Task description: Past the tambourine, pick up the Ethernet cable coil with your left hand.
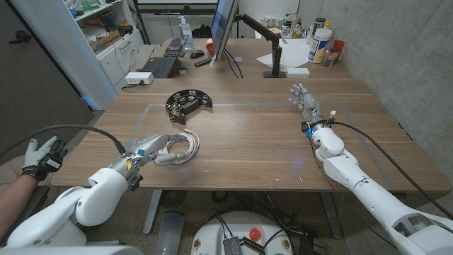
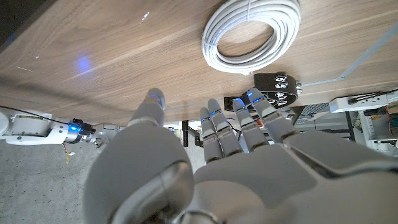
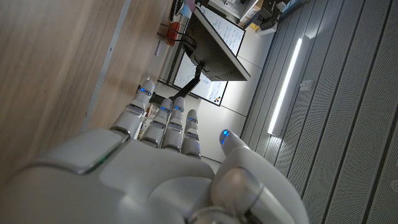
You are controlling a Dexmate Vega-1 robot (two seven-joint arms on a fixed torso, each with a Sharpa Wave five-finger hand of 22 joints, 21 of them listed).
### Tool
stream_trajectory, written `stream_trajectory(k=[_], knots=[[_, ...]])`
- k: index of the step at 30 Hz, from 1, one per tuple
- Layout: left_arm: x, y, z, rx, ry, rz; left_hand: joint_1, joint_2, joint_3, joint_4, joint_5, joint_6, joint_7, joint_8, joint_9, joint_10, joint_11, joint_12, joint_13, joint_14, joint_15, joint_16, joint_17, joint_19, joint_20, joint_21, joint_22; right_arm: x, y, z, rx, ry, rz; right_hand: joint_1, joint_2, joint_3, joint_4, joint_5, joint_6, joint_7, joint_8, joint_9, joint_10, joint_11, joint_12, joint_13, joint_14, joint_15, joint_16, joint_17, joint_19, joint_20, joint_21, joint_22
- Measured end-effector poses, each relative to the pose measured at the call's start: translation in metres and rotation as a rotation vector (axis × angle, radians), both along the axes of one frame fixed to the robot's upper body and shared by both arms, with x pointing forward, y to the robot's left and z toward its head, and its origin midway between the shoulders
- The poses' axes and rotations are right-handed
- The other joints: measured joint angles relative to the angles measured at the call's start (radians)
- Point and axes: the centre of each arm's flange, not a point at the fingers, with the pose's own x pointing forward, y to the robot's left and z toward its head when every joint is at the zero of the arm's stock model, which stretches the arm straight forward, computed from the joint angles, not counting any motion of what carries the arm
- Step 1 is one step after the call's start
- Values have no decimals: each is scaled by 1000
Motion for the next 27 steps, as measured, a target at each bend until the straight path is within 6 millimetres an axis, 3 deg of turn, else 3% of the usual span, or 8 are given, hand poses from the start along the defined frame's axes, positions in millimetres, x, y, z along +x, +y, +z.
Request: stream_trajectory(k=[27], knots=[[-5,11,-9,-27,3,12,4,4,-8,0,0,7,4,0,0,11,0,0,5,10,-4,0,0,6,-6,0,0,0,1,0,-3,1,-4,0,0,0,0,0,0,0,0,0,-6,6,0,0,0,0,0,0,0,0,0,0]])
